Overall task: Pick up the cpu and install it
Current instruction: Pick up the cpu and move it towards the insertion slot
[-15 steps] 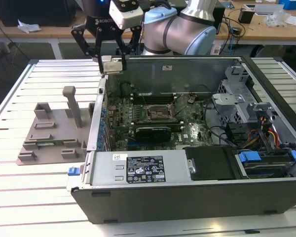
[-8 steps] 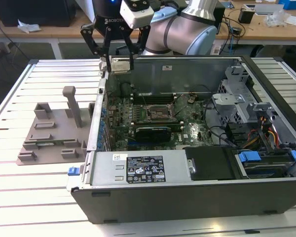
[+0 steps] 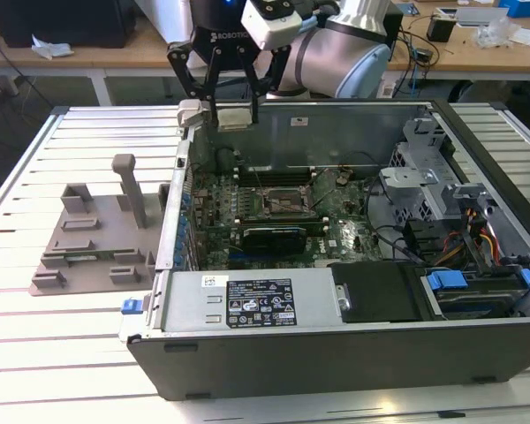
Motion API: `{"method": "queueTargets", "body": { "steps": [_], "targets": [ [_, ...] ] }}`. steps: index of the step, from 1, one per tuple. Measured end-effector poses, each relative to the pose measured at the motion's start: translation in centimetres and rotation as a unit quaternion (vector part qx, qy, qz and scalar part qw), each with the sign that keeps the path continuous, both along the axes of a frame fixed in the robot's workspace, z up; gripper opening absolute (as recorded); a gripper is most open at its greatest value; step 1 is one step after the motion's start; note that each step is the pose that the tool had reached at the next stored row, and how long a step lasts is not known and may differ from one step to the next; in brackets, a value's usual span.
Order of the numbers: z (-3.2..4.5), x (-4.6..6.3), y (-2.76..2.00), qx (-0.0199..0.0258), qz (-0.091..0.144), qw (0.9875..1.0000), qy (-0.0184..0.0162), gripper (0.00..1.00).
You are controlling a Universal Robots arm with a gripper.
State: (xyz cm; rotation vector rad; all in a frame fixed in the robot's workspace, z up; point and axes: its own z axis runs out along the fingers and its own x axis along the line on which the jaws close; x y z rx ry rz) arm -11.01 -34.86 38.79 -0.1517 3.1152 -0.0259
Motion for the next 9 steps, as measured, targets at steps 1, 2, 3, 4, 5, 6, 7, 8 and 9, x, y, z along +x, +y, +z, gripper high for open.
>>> {"method": "queueTargets", "body": {
  "steps": [1, 2, 3, 4, 5, 6, 7, 8, 9],
  "targets": [
    [0.00, 0.3, 0.03, 0.0000, 0.000, 1.0000, -0.0001, 0.55],
    [0.00, 0.6, 0.05, 0.0000, 0.000, 1.0000, 0.0000, 0.55],
    [-0.01, 0.8, 0.07, 0.0000, 0.000, 1.0000, 0.0000, 0.55],
    [-0.01, 1.0, 0.09, 0.0000, 0.000, 1.0000, 0.0000, 0.55],
    [-0.01, 1.1, 0.10, 0.0000, 0.000, 1.0000, 0.0000, 0.55],
    [-0.02, 1.3, 0.12, 0.0000, 0.000, 1.0000, 0.0000, 0.55],
    [-0.03, 1.4, 0.13, 0.0000, 0.000, 1.0000, 0.0000, 0.55],
    [-0.04, 1.6, 0.15, 0.0000, 0.000, 1.0000, 0.0001, 0.55],
    [-0.06, 1.7, 0.19, 0.0000, 0.000, 1.0000, 0.0001, 0.55]
  ]
}}
